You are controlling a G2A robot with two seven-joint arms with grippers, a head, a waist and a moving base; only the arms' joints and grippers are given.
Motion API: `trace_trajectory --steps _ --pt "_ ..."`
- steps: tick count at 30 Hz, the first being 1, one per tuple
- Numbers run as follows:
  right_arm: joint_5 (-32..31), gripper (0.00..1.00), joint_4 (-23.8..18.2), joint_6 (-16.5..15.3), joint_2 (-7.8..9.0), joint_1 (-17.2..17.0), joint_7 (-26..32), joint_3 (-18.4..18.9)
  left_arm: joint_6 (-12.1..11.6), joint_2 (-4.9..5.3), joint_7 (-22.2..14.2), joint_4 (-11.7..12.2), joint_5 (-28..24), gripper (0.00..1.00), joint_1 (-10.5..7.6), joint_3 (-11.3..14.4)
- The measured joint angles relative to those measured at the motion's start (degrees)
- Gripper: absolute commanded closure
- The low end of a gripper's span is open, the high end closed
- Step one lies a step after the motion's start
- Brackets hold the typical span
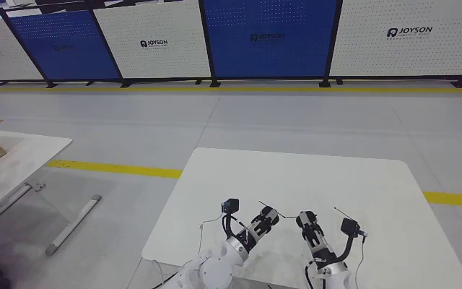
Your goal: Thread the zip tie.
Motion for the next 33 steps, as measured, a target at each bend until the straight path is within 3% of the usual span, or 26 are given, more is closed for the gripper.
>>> trace_trajectory --steps 33 --pt "-1.99 1.00 0.75 1.37 -1.29 0.64 0.23 -0.19 0.00 0.00 0.00 0.00 0.00 1.00 0.00 0.00"
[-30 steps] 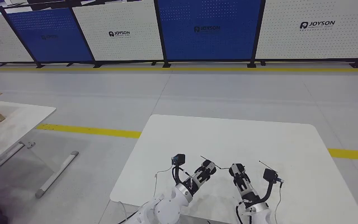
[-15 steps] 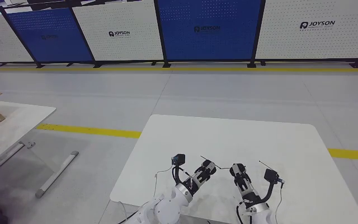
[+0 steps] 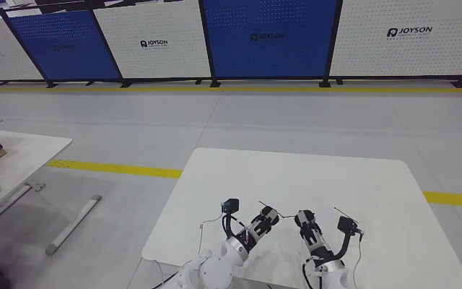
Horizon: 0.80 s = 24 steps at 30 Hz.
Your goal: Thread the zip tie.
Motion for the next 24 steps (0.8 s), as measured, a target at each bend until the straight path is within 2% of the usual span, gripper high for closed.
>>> trace_trajectory --steps 12,15,20,24 --pt "-0.15 1.00 0.16 -0.15 -0.04 0.16 0.47 -0.06 0.00 0.00 0.00 0.00 -0.02 1.00 0.00 0.00" --pt "-0.15 1.00 0.16 -0.15 -0.04 0.16 0.47 -0.06 -0.20 -0.19 -0.40 0.32 -2.36 1.00 -0.21 0.00" --pt "0.30 1.00 0.27 -0.29 -0.12 0.23 0.86 0.08 -2.44 -0.50 -1.37 1.07 -7.09 1.00 -0.41 -0.11" --pt "1.30 1.00 0.60 -1.79 -0.24 0.45 1.68 0.12 -4.17 -0.69 -1.74 1.50 -9.84 1.00 -0.30 -0.13"
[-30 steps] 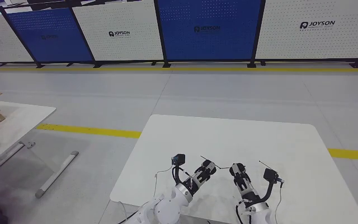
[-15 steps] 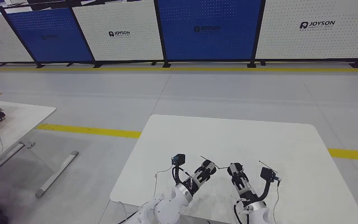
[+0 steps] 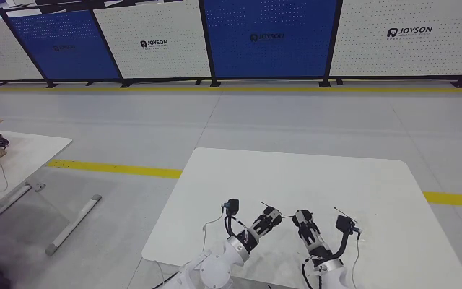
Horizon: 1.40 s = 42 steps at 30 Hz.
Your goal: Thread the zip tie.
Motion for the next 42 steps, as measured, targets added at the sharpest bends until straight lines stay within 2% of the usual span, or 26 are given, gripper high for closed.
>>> trace_trajectory --steps 6,13,19,24,32,35,42 --pt "2.03 1.00 0.15 -3.47 -0.10 -0.22 0.16 0.58 -0.84 -0.19 0.08 0.59 -2.18 1.00 -0.03 -0.29" --pt "2.10 1.00 0.12 -3.52 -0.09 -0.26 0.17 0.62 -0.77 -0.31 0.26 1.01 -3.03 1.00 -0.09 -0.63" --pt "2.24 1.00 0.10 -3.57 -0.10 -0.26 0.18 0.64 -1.63 -0.42 -1.24 1.04 -5.42 1.00 -0.11 -0.84" --pt "5.68 1.00 0.27 -6.20 -0.13 -0.60 0.64 1.95 -2.18 -0.38 -1.89 1.28 -7.91 1.00 -0.10 -2.12" --pt "4.52 1.00 -0.08 -3.94 -0.36 -0.18 1.60 1.58 -1.88 -0.27 -3.15 0.82 -7.18 1.00 0.18 -2.39" --pt "3.68 1.00 -0.26 -2.97 -0.47 0.04 1.86 1.20 -1.70 -0.31 -2.30 0.67 -5.20 1.00 0.24 -1.98" --pt "3.04 1.00 -0.41 -2.38 -0.66 0.11 1.91 1.04 -1.85 -0.40 -1.53 0.46 -4.21 1.00 0.44 -1.83"
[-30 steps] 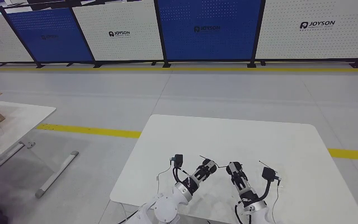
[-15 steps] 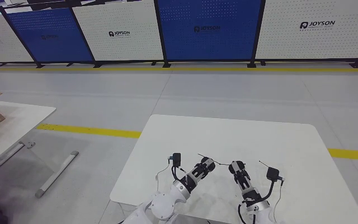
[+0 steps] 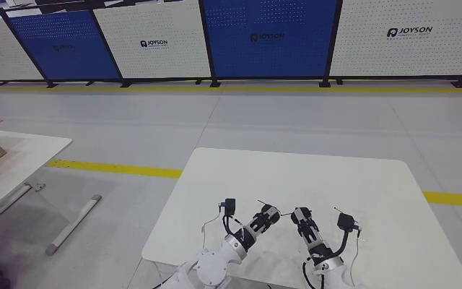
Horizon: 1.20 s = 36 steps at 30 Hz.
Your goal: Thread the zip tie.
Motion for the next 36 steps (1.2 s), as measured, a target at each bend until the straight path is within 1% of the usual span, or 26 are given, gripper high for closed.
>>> trace_trajectory --steps 3,5,10,12,13,14,17,19,21,23,29,30,32,33,34,36 --pt "-0.37 1.00 -0.05 0.28 -0.06 -0.15 -0.36 0.13 0.36 0.00 0.35 0.07 1.21 1.00 -0.05 0.03" --pt "-0.55 1.00 -0.16 0.40 -0.09 -0.35 -0.70 0.25 1.01 0.02 -0.19 0.29 2.10 1.00 -0.25 0.20" --pt "-1.53 1.00 -0.28 1.41 -0.21 -0.45 -1.00 0.16 1.62 -0.07 -0.23 0.78 2.74 1.00 -0.58 0.48" --pt "-1.79 1.00 -0.39 1.76 -0.30 -0.43 -1.25 0.04 1.78 -0.12 -0.21 0.87 2.86 0.95 -0.65 0.61" --pt "-1.82 1.00 -0.45 1.82 -0.32 -0.44 -1.35 0.04 1.90 -0.13 -0.38 0.91 2.88 0.88 -0.70 0.68" --pt "-1.84 1.00 -0.52 1.87 -0.36 -0.48 -1.49 0.07 2.04 -0.14 -0.62 0.96 2.89 0.85 -0.78 0.72" --pt "-2.05 1.00 -0.65 2.07 -0.43 -0.61 -1.70 0.12 2.15 -0.16 -0.74 0.99 3.03 0.85 -0.87 0.73" --pt "-2.19 1.00 -0.71 2.20 -0.47 -0.66 -1.73 0.14 2.16 -0.17 -0.65 0.99 3.23 0.83 -0.86 0.70" --pt "-2.31 1.00 -0.76 2.36 -0.51 -0.71 -1.73 0.17 2.21 -0.17 -0.36 0.96 3.74 0.76 -0.83 0.69" --pt "-2.37 1.00 -0.79 2.49 -0.56 -0.75 -1.68 0.19 2.27 -0.19 -0.15 0.92 4.01 0.73 -0.75 0.70" --pt "-2.61 1.00 -0.86 2.67 -0.69 -0.79 -1.55 0.22 2.40 -0.24 0.66 0.91 5.49 0.77 -0.56 0.92" --pt "-2.67 1.00 -0.88 2.67 -0.71 -0.80 -1.54 0.22 2.44 -0.25 0.75 0.91 5.72 0.79 -0.54 1.01" --pt "-2.79 1.00 -0.92 2.66 -0.75 -0.83 -1.52 0.21 2.59 -0.28 0.86 0.90 6.37 0.85 -0.53 1.22" --pt "-2.82 1.00 -0.93 2.63 -0.77 -0.84 -1.52 0.21 2.65 -0.29 0.94 0.88 6.61 0.98 -0.53 1.31" --pt "-2.83 1.00 -0.94 2.59 -0.79 -0.85 -1.52 0.22 2.71 -0.31 1.02 0.87 6.83 1.00 -0.54 1.39" --pt "-2.84 1.00 -0.95 2.47 -0.83 -0.90 -1.54 0.25 2.81 -0.35 1.18 0.86 7.14 1.00 -0.56 1.50"
